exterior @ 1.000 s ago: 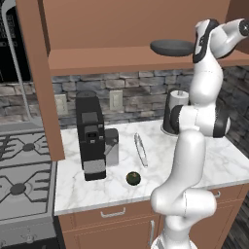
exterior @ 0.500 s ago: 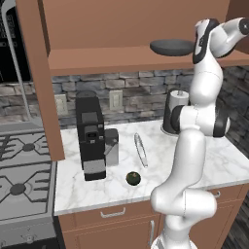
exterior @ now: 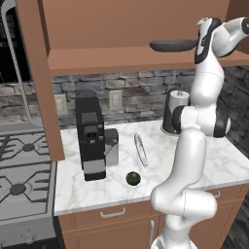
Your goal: Pick the pan from the cabinet and place it on the stove. Then turn on the stove burner for the pan.
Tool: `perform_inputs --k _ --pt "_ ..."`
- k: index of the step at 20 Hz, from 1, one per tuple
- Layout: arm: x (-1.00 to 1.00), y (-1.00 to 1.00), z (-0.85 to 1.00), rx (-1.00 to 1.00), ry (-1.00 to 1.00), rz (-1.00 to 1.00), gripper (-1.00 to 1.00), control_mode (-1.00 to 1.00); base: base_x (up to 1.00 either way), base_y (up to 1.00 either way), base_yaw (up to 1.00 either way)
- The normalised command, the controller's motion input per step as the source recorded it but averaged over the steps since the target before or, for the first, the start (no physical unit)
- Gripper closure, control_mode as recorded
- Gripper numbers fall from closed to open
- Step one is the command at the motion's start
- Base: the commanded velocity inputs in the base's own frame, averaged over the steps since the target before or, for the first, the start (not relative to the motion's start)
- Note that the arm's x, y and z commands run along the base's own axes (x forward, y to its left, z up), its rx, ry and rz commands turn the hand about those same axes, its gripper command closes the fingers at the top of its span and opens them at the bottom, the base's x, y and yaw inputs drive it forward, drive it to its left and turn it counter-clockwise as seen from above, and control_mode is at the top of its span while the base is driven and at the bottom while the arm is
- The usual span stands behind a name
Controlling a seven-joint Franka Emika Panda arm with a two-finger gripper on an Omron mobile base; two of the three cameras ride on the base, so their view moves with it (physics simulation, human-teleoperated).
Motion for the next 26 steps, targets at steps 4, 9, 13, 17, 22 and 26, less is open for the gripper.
perform_inputs --k 4,9,13,17,22,26 --pt "0.02 0.01 -0.16 0.09 -0.07 0.00 1.00 -1.00 0.00 0.00 0.00" --pt "0.00 0.16 -0.20 0.08 -0.16 0.00 1.00 -1.00 0.00 0.00 0.00" --pt "-0.06 0.31 -0.21 0.06 -0.20 0.00 1.00 -1.00 0.00 0.00 0.00" --pt "-0.18 0.35 -0.09 0.06 -0.15 0.00 1.00 -1.00 0.00 0.00 0.00" --pt "-0.34 0.33 0.00 0.05 -0.11 0.00 1.00 -1.00 0.00 0.00 0.00" --pt "-0.50 0.25 0.01 0.05 -0.07 -0.02 1.00 -1.00 0.00 0.00 0.00"
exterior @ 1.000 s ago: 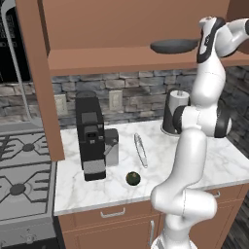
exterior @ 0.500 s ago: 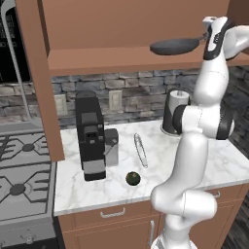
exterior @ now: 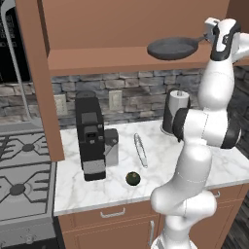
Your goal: Pick the pan from the cabinet and place it on the stove. Then turn on the stove burner for the pan.
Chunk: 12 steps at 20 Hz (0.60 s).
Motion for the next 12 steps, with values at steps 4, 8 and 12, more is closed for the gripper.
perform_inputs --k 4,8,12 --pt "-0.71 0.10 0.08 0.05 -0.01 -0.05 1.00 -1.00 0.00 0.00 0.00" --pt "-0.79 0.04 0.11 0.05 0.00 -0.05 1.00 -1.00 0.00 0.00 0.00" --pt "-0.78 0.09 0.09 0.04 0.00 -0.06 1.00 -1.00 0.00 0.00 0.00"
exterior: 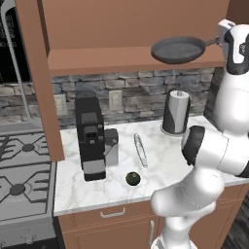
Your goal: Pick the pan from the cabinet and place it on the stove. Then turn on the stove burner for the pan.
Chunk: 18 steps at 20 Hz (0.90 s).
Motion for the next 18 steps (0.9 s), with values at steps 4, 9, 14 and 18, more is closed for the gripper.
perform_inputs --k 4,9,14,18 --pt "-0.76 0.16 0.02 0.04 0.00 -0.06 1.00 -1.00 0.00 0.00 0.00" --pt "-0.75 0.22 0.00 0.03 0.00 -0.06 1.00 -1.00 0.00 0.00 0.00" --pt "-0.72 0.31 0.00 0.00 0.01 -0.03 1.00 -1.00 0.00 0.00 0.00" --pt "-0.72 0.31 0.00 0.00 0.01 -0.01 1.00 -1.00 0.00 0.00 0.00"
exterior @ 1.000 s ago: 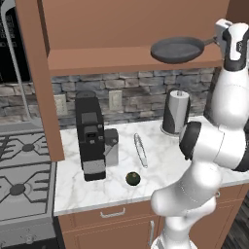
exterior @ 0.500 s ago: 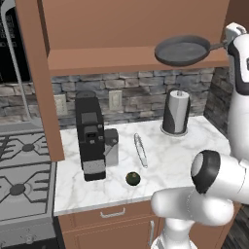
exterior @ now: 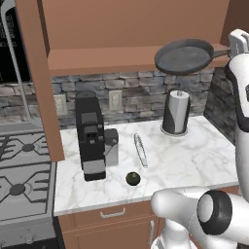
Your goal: Pick the pan from the cabinet and place it on the stove. Then turn on the stove burner for the pan.
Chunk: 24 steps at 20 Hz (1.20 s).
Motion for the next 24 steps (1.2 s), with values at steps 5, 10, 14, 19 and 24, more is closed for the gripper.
perform_inputs --k 5,10,14,19,24 --pt "-0.71 0.23 0.00 0.01 0.01 0.00 1.00 -1.00 0.00 0.00 0.00" --pt "-0.70 0.05 0.00 0.03 0.00 0.00 1.00 -1.00 0.00 0.00 0.00" --pt "-0.64 0.00 0.00 0.06 0.00 0.00 1.00 -1.00 0.00 0.00 0.00" --pt "-0.49 0.02 0.00 0.03 0.00 0.00 1.00 -1.00 0.00 0.00 0.00" --pt "-0.15 0.12 -0.01 0.00 0.00 0.00 1.00 -1.00 0.00 0.00 0.00"
